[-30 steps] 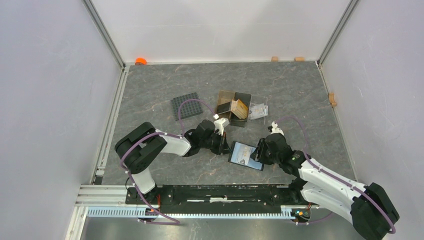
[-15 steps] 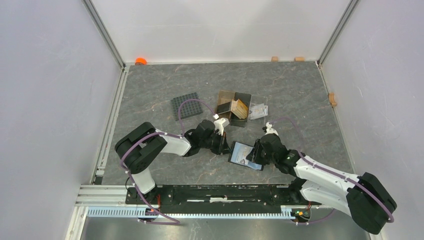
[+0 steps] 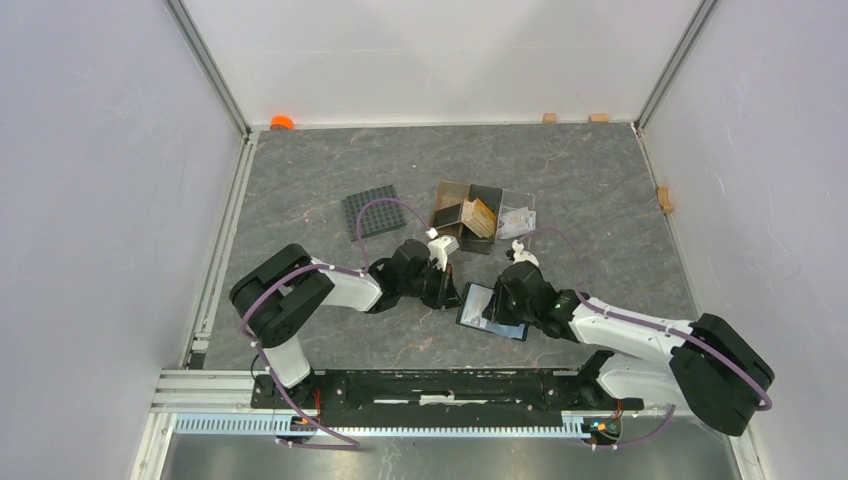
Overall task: Put the credit cards into the card holder
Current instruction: Insert the credit card into the card holder.
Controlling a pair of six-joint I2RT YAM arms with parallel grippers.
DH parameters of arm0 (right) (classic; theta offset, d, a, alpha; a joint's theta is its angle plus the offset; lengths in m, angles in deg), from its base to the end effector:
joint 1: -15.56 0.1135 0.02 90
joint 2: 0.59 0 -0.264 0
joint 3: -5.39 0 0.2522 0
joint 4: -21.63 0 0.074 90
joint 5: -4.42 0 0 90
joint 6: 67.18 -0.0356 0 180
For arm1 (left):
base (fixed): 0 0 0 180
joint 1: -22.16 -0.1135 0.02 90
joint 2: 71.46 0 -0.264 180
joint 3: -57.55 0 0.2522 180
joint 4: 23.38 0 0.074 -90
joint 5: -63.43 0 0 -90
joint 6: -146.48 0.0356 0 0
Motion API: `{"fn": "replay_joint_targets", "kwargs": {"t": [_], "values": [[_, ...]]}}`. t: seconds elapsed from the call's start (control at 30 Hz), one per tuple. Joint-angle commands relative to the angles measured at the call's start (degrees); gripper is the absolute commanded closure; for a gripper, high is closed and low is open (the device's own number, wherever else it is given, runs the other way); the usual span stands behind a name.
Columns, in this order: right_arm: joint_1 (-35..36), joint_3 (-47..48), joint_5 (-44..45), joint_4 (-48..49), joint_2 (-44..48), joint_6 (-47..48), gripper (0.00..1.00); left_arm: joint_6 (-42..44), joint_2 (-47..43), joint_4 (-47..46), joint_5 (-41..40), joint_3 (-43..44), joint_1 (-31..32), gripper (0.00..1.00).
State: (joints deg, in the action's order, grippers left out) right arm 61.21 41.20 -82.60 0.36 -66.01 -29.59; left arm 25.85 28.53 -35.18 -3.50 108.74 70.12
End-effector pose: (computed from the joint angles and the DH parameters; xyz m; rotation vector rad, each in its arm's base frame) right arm 0.1401 0.1407 0.1440 0.1760 2.5749 0.6483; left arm 0.2020 -0.2449 0.1195 0.6077 2.3541 -1.1458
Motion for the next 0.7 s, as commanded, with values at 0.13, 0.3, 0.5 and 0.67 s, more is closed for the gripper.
{"fn": "replay_joint_targets", "kwargs": {"t": [0.13,0.3,0.5,0.67], "values": [[2.6,5.4,3.3,0.7,-4.1,3.6,0.76,-0.5,1.8,4.1,0.5,-0.9,0.2,0.98],[3.3,8.2,6.3,-3.3,-4.8,5.2,0.72,-0.2,1.2,4.8,-1.1,-1.1,0.2,0.98],[3.5,10.5,13.8,-13.3,0.2,7.1,0.52,0.3,-0.5,7.6,-5.6,-1.3,-0.4,0.98],[3.5,12.1,19.1,-19.7,6.1,10.6,0.32,-0.3,-1.2,7.9,-6.8,-1.8,-1.1,0.98]]}}
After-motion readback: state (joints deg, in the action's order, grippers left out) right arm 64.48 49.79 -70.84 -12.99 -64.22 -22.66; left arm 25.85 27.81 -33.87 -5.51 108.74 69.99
